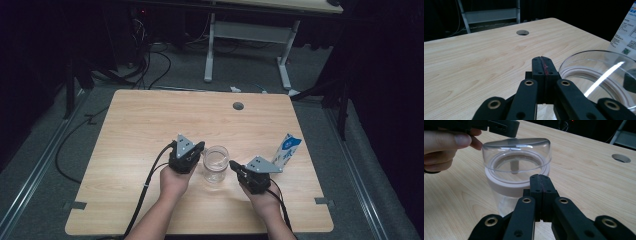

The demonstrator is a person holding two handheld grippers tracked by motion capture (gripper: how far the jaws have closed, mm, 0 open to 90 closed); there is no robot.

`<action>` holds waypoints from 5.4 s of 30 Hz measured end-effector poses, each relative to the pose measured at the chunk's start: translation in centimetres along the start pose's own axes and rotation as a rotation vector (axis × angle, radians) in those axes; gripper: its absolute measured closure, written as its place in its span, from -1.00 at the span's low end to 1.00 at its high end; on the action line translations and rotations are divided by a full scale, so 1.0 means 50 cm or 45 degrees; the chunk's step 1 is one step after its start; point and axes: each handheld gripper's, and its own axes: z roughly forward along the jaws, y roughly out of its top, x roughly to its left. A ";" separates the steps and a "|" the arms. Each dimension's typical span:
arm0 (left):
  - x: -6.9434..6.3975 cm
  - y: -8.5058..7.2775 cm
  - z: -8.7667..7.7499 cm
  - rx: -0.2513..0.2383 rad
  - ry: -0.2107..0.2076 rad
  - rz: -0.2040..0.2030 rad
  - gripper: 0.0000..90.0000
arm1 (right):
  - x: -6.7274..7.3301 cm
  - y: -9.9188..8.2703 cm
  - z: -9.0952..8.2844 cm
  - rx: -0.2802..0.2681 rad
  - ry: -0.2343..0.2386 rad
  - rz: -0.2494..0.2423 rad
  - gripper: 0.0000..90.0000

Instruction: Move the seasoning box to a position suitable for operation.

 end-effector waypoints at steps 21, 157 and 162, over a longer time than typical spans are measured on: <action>0.021 0.003 -0.055 0.061 0.003 0.113 1.00 | 0.009 0.008 0.001 -0.026 0.028 0.003 1.00; 0.100 -0.141 -0.200 0.217 0.076 0.092 0.80 | -0.004 -0.008 -0.010 -0.070 -0.009 0.034 0.87; 0.124 -0.145 -0.220 0.222 0.127 0.101 0.61 | -0.008 -0.013 -0.022 -0.057 -0.035 0.031 0.85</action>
